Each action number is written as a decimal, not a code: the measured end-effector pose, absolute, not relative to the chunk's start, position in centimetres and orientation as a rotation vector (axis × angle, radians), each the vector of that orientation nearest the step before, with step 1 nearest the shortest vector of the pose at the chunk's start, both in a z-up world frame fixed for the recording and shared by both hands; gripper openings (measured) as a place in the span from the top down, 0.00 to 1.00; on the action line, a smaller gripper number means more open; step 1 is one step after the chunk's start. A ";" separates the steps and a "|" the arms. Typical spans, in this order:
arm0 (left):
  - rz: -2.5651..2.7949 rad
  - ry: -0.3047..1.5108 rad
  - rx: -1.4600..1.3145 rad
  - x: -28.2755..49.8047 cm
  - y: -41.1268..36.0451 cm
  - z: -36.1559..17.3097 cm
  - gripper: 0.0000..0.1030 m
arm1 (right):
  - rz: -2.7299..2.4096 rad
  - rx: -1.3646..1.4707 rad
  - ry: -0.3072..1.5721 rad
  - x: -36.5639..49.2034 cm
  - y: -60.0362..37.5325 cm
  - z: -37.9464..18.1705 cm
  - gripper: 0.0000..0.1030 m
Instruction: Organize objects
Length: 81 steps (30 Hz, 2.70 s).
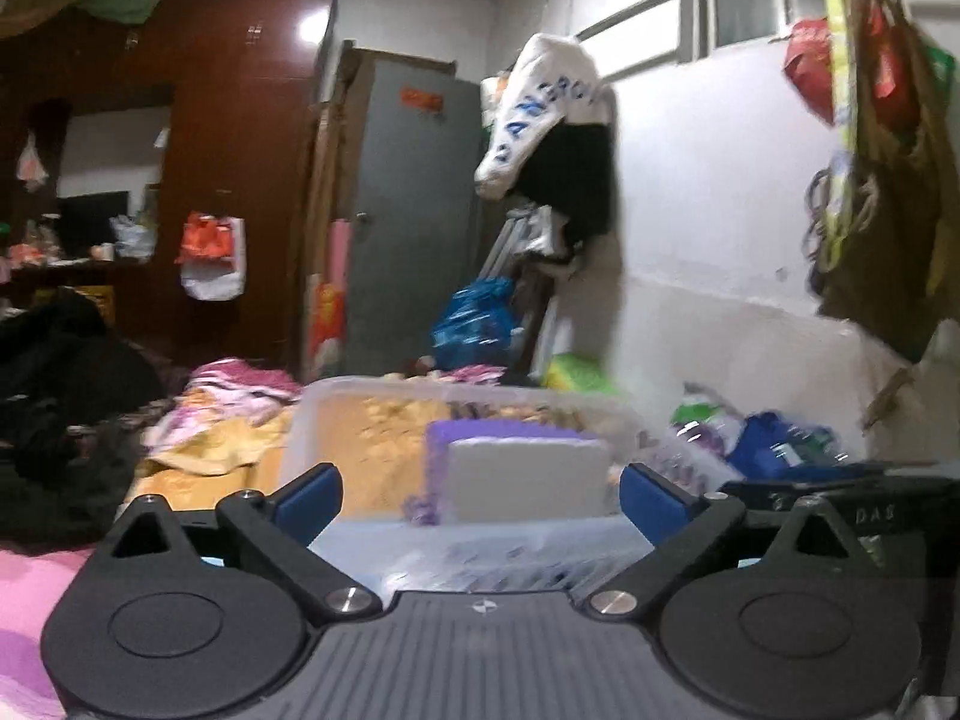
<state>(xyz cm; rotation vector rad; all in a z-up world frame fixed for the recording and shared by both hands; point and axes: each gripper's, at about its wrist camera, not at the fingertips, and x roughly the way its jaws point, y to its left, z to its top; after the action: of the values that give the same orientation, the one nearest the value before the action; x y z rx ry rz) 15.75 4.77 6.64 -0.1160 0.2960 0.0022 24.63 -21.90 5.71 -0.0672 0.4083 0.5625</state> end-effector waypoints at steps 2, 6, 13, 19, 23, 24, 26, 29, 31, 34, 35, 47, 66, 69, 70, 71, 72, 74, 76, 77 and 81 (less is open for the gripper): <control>0.041 0.291 -0.095 14.8 4.7 6.8 0.03 | 0.536 -0.078 0.385 23.3 -21.8 5.8 0.00; 0.070 0.286 -0.061 12.4 3.8 7.3 0.03 | 0.556 -0.079 0.400 20.9 -22.4 6.3 0.00; 0.060 0.270 -0.018 8.9 2.2 7.7 0.03 | 0.636 0.011 0.455 18.8 -23.3 6.4 0.00; 0.057 0.276 -0.015 7.7 1.1 6.8 0.03 | 0.630 0.069 0.444 17.0 -24.1 5.0 0.00; 0.028 0.311 -0.057 7.9 1.3 5.7 0.03 | 0.654 0.085 0.416 16.1 -25.0 4.7 0.00; 0.024 0.321 -0.068 8.0 1.4 5.5 0.03 | 0.647 0.078 0.405 15.8 -24.9 4.9 0.00; 0.025 0.329 -0.073 8.2 1.4 5.3 0.03 | 0.639 0.069 0.393 15.6 -24.8 5.0 0.00; 0.043 0.323 -0.046 8.1 0.7 5.0 0.03 | 0.645 0.073 0.396 15.8 -24.8 5.0 0.00; 0.039 0.321 -0.039 7.8 0.4 5.0 0.03 | 0.643 0.072 0.393 15.7 -24.8 4.9 0.00; 0.039 0.312 -0.045 7.6 0.1 5.1 0.03 | 0.634 0.066 0.392 15.8 -24.8 4.6 0.00; 0.042 0.308 -0.046 7.5 0.1 5.1 0.03 | 0.634 0.067 0.391 15.9 -24.9 4.5 0.00; 0.040 0.309 -0.022 7.8 -0.7 4.9 0.03 | 0.615 0.050 0.377 15.8 -24.9 4.1 0.00; 0.046 0.299 -0.054 7.6 -0.3 5.1 0.03 | 0.624 0.033 0.358 15.0 -24.9 4.5 0.00; 0.050 0.297 -0.050 7.6 -0.3 5.2 0.03 | 0.629 0.031 0.355 14.8 -24.9 4.7 0.00; 0.051 0.297 -0.049 7.6 -0.3 5.2 0.03 | 0.629 0.029 0.354 14.7 -24.8 4.7 0.00; 0.053 0.296 -0.049 7.6 -0.3 5.2 0.03 | 0.629 0.027 0.353 14.7 -24.9 4.7 0.00; 0.053 0.295 -0.048 7.6 -0.3 5.2 0.03 | 0.629 0.028 0.354 14.7 -24.8 4.7 0.00; 0.054 0.295 -0.047 7.6 -0.3 5.2 0.03 | 0.630 0.029 0.356 14.7 -24.8 4.7 0.00; 0.052 0.296 -0.046 7.5 -0.3 5.2 0.03 | 0.631 0.031 0.360 14.7 -24.8 4.6 0.00; 0.053 0.296 -0.044 7.6 -0.3 5.2 0.03 | 0.631 0.031 0.361 14.8 -24.8 4.6 0.00; 0.055 0.296 -0.043 7.6 -0.3 5.2 0.03 | 0.634 0.033 0.367 14.9 -24.9 4.5 0.00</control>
<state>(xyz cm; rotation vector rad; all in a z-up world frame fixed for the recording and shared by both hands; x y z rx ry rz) 7.58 -0.29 5.18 -0.0431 0.2959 0.0554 14.94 -24.92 4.52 0.0335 0.3670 0.6344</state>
